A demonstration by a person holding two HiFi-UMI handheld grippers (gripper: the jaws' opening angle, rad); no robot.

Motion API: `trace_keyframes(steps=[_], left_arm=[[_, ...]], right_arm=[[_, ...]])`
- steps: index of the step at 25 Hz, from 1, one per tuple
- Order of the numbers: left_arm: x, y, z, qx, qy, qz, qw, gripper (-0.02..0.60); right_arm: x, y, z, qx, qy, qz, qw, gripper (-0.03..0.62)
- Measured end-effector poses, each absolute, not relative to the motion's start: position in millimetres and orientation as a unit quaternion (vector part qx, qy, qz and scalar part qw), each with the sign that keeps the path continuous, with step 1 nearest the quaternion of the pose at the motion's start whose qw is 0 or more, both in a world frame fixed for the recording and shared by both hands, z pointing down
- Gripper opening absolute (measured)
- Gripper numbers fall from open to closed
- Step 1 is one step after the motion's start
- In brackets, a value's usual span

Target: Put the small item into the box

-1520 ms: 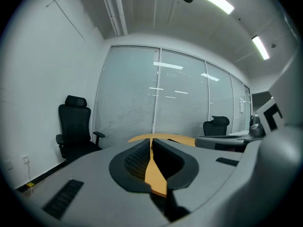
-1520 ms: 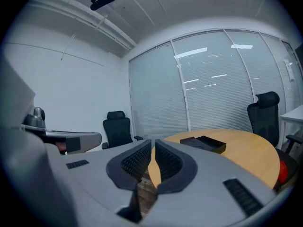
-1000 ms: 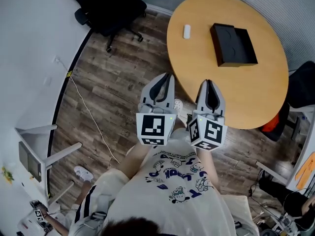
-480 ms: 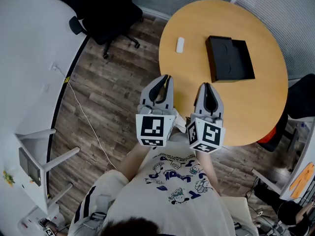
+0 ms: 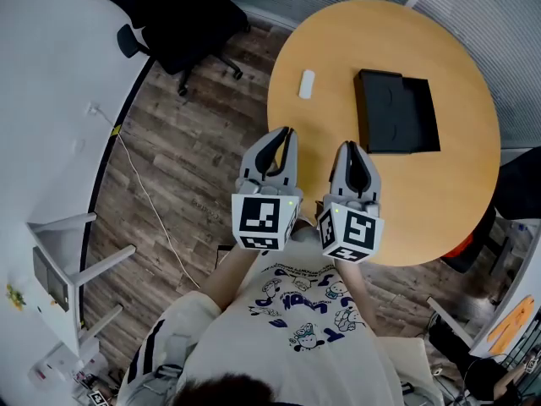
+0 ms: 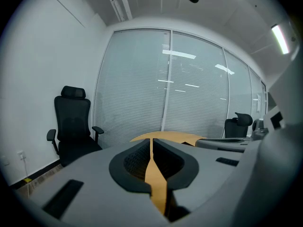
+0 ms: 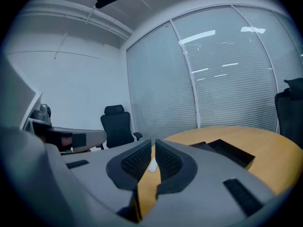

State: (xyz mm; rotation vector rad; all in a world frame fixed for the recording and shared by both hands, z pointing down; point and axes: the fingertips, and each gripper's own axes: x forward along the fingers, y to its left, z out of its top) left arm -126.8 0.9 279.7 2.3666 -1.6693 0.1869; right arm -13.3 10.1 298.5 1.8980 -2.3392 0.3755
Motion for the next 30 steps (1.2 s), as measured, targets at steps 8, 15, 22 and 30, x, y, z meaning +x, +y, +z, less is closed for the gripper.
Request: trace_keyframes(steps=[8, 15, 22, 30], left_arm=[[-124.1, -19.0, 295.3, 0.803, -0.574, 0.078, 0.140, 0.031], [-124.0, -43.1, 308.2, 0.804, -0.567, 0.089, 0.154, 0.031], [-118.8, -73.6, 328.9, 0.810, -0.547, 0.101, 0.185, 0.031], [-112.5, -97.5, 360.9, 0.809, -0.527, 0.120, 0.230, 0.031]], right_arm=[[-13.4, -10.7, 312.6, 0.619, -0.770, 0.142, 0.059, 0.044], [-15.0, -29.0, 321.3, 0.624, -0.764, 0.152, 0.066, 0.044], [-15.5, -53.2, 331.2, 0.633, -0.754, 0.157, 0.078, 0.044], [-12.8, -73.6, 350.5, 0.644, -0.738, 0.177, 0.093, 0.044]])
